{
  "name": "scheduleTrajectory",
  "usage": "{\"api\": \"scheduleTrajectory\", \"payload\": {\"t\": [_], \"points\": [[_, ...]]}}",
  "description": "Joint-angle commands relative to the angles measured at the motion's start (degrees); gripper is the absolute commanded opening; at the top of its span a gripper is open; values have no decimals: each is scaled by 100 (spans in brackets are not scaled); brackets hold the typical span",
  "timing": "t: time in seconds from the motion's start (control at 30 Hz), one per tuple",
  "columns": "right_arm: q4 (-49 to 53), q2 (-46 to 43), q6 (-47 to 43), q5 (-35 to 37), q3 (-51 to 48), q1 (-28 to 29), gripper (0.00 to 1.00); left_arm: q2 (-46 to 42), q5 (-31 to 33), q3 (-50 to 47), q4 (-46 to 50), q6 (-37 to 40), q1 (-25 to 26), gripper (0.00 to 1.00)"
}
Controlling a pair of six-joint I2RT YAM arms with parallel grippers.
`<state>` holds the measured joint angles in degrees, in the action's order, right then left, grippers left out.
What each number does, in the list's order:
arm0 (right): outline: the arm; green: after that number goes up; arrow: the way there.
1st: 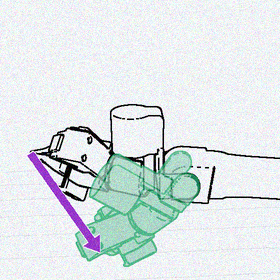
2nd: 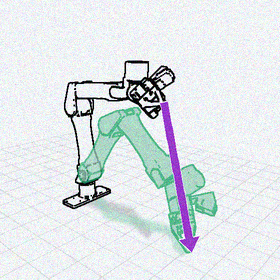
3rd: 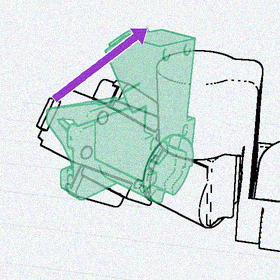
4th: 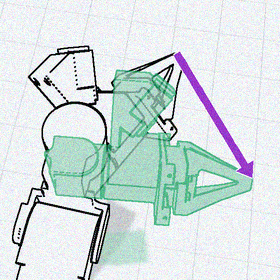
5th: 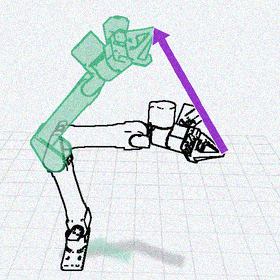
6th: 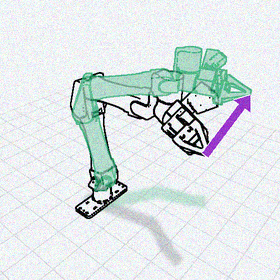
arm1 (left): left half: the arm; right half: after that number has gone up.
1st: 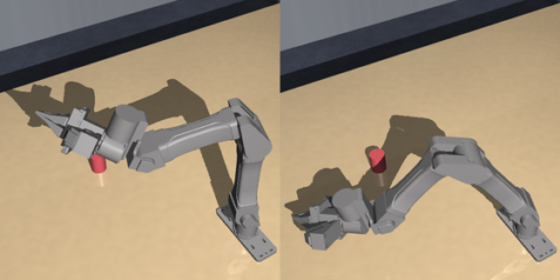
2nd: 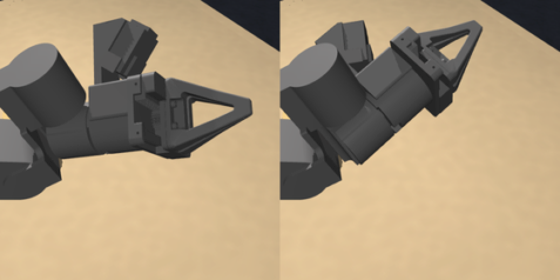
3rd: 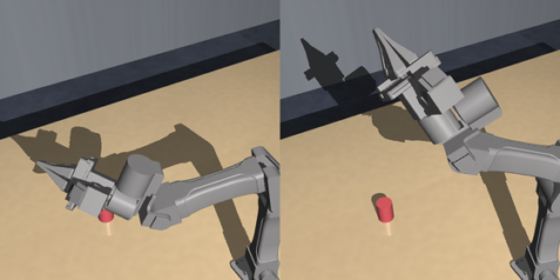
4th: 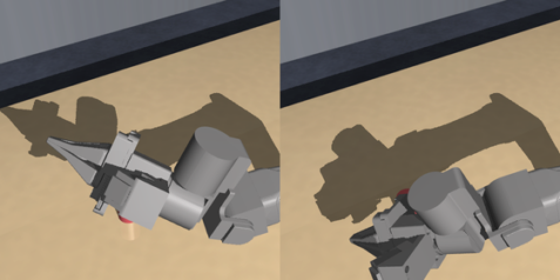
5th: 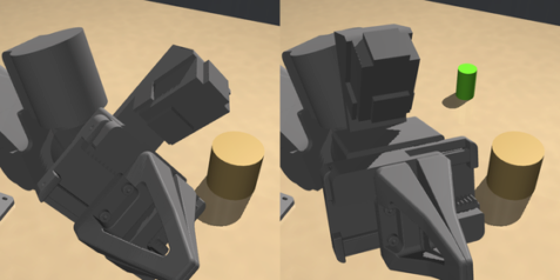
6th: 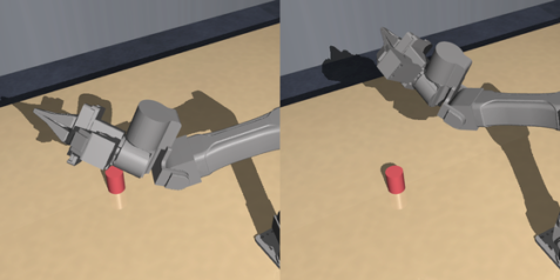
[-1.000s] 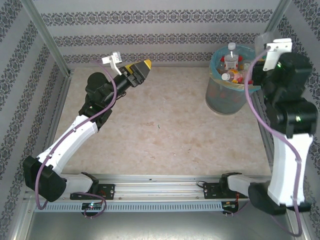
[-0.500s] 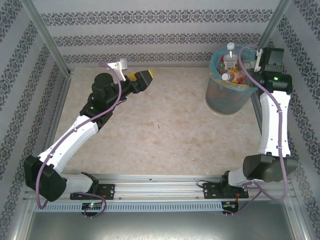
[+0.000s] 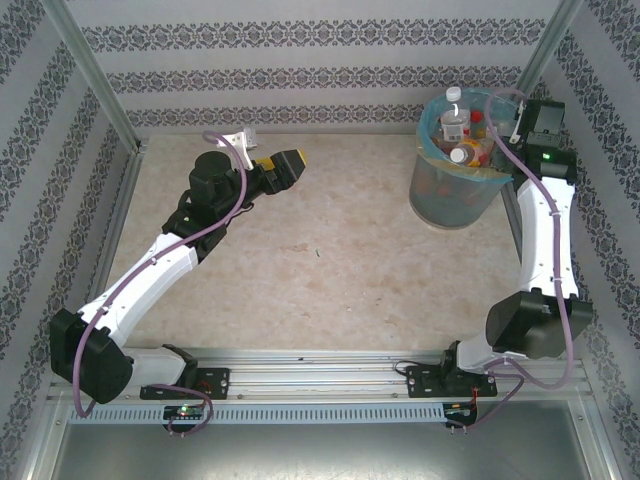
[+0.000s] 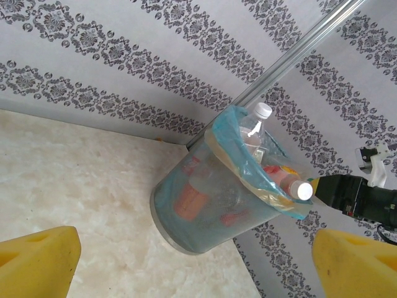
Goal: Put the plastic bottles in the bin
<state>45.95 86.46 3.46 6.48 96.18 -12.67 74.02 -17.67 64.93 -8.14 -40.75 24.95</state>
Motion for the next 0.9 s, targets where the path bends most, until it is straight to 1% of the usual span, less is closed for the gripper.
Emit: {"api": "scheduleTrajectory", "payload": {"t": [0.0,0.17,0.23,0.37,0.5,0.53,0.57,0.6,0.63,0.67,0.73,0.87], "points": [[509,121,396,-1555,-177,124,48,-114,79,-112,-40,-56,-51,96],[14,-167,899,-2313,-216,124,56,-129,116,-201,-1,-73,-45,96],[-178,-269,1073,-2478,-210,126,58,-124,111,-182,63,-56,-48,96],[-481,-373,1166,-2437,-293,112,62,-129,123,-213,30,-56,-51,96],[-324,-196,1169,-2367,-188,55,63,-137,118,-231,30,-50,-51,96],[-252,-158,1189,-2377,-110,47,71,-142,117,-232,46,-40,-46,96],[-218,-159,1206,-2430,-76,53,74,-142,114,-220,73,-35,-50,96],[-228,-188,1246,-2538,-47,52,80,-140,111,-222,85,-26,-51,96],[-274,-218,1283,-2667,-39,55,82,-138,114,-226,87,-15,-48,96],[-323,-255,1328,-2726,-30,54,81,-138,114,-225,80,-12,-50,96],[-455,-313,1359,-2807,-42,65,76,-123,115,-229,53,-28,-45,96],[-404,-208,1281,-2649,-108,46,67,-93,88,-322,-86,-138,-50,96]]}}
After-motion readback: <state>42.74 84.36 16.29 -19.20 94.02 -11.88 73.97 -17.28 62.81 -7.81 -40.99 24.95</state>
